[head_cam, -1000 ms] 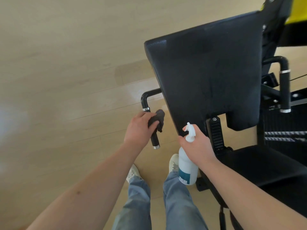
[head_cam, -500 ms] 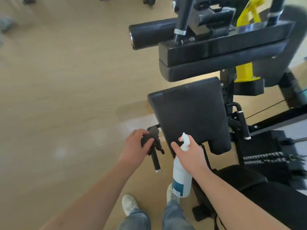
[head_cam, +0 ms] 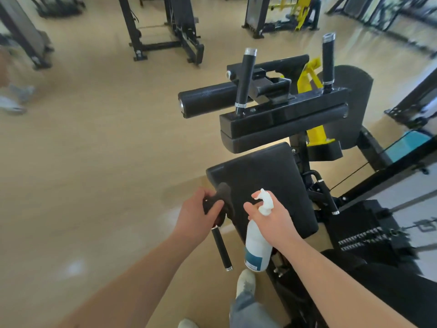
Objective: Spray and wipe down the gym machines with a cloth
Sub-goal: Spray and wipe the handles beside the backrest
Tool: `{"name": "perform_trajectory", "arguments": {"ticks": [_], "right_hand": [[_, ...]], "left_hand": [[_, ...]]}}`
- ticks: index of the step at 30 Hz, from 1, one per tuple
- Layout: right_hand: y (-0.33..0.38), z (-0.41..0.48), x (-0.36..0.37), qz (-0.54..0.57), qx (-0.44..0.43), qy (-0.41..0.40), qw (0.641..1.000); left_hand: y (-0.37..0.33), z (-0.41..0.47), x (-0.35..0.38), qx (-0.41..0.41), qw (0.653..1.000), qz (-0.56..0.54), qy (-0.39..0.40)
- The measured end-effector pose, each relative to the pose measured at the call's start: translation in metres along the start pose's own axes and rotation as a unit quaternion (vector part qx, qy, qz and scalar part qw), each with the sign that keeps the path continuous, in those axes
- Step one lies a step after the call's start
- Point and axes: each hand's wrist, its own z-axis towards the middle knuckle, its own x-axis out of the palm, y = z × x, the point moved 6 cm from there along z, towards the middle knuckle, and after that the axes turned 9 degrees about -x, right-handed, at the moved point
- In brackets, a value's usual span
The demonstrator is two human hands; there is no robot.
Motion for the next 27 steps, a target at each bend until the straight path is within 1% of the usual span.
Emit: {"name": "perform_trajectory", "arguments": {"ticks": [4,7,11,13,15,17,20,22,24,27], "right_hand": [[-0.004,0.018,-0.017,0.019,-0.014,0.006,1.0],[-0.006,0.035,-0.035,0.015,-0.033,0.014,0.999],[-0.009,0.059,-0.065,0.006,-0.073,0.04,0.997],[-0.008,0.074,-0.078,-0.013,-0.101,0.053,0.993],[-0.006,0.087,-0.085,-0.028,-0.13,0.064,0.989],[-0.005,0.097,-0.09,-0.036,-0.152,0.069,0.985],[0.001,0.11,-0.091,-0.05,-0.174,0.076,0.98],[0.005,0.117,-0.088,-0.05,-0.174,0.08,0.98],[0.009,0.122,-0.083,-0.042,-0.173,0.074,0.981],[0.018,0.126,-0.078,-0.024,-0.168,0.056,0.984]], "left_hand": [[-0.011,0.012,0.016,-0.039,0.997,-0.068,0.006],[-0.028,0.022,0.034,-0.076,0.994,-0.08,0.013],[-0.048,0.042,0.062,-0.132,0.98,-0.149,0.021],[-0.06,0.054,0.072,-0.163,0.964,-0.21,0.015],[-0.068,0.06,0.082,-0.198,0.941,-0.275,0.021],[-0.07,0.064,0.093,-0.228,0.92,-0.316,0.032],[-0.066,0.068,0.104,-0.263,0.885,-0.381,0.04],[-0.062,0.072,0.106,-0.287,0.863,-0.414,0.036],[-0.058,0.076,0.103,-0.303,0.852,-0.426,0.027],[-0.054,0.082,0.09,-0.304,0.847,-0.437,0.003]]}}
